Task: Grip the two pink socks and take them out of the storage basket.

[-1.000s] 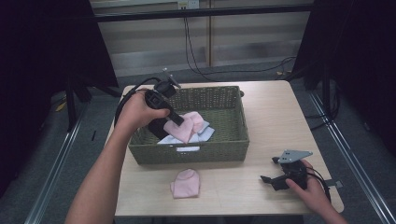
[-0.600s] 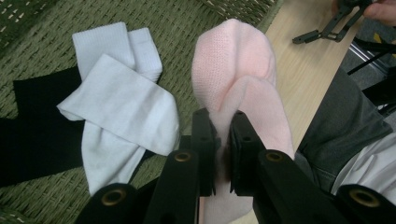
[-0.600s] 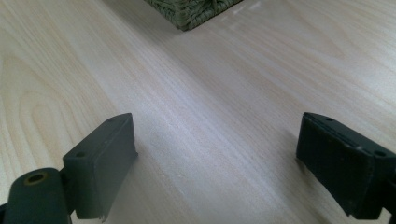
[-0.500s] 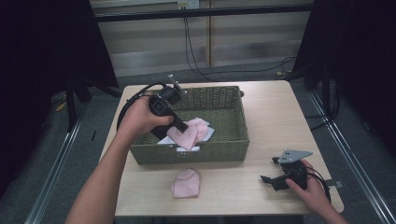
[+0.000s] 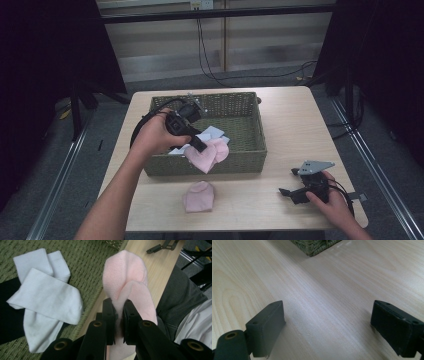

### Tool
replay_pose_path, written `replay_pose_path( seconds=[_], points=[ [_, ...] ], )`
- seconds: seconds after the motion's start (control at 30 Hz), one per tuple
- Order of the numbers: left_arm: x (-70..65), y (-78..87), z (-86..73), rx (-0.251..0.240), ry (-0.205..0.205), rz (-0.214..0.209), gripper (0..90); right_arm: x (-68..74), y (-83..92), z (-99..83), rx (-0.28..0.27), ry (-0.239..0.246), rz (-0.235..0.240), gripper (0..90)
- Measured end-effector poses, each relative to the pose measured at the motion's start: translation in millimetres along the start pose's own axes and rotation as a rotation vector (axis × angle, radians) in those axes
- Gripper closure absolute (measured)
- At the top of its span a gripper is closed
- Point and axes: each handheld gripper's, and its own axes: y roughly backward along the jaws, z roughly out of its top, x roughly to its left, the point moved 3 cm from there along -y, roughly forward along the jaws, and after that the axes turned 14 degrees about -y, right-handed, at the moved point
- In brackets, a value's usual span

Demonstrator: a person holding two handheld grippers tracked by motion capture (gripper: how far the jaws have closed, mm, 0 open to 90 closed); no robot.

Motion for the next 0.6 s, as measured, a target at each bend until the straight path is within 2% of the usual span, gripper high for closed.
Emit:
replay_pose_path(
  seconds=[0.2, 0.27, 0.33, 0.37, 0.43, 0.5, 0.6],
  points=[
    [-10.4, -7.3, -0.3, -0.006, -0.022, -0.013, 82.6, 0.0, 0.0, 0.0, 0.000, 0.000, 0.000, 11.1],
    [-15.5, -11.9, -0.7, -0.017, -0.046, -0.018, 81.6, 0.0, 0.0, 0.0, 0.000, 0.000, 0.000, 11.1],
    [-18.5, -17.0, -1.4, -0.040, -0.064, -0.012, 76.6, 0.0, 0.0, 0.0, 0.000, 0.000, 0.000, 11.1],
    [-19.5, -19.5, -2.1, -0.046, -0.072, -0.015, 71.0, 0.0, 0.0, 0.0, 0.000, 0.000, 0.000, 11.1],
    [-22.5, -24.7, -3.7, -0.060, -0.069, -0.021, 65.5, 0.0, 0.0, 0.0, 0.000, 0.000, 0.000, 11.1],
    [-21.7, -26.2, -5.7, -0.055, -0.081, -0.019, 58.5, 0.0, 0.0, 0.0, 0.000, 0.000, 0.000, 11.1],
    [-20.1, -29.1, -10.4, -0.066, -0.060, 0.003, 54.5, 0.0, 0.0, 0.0, 0.000, 0.000, 0.000, 11.1]
  ],
)
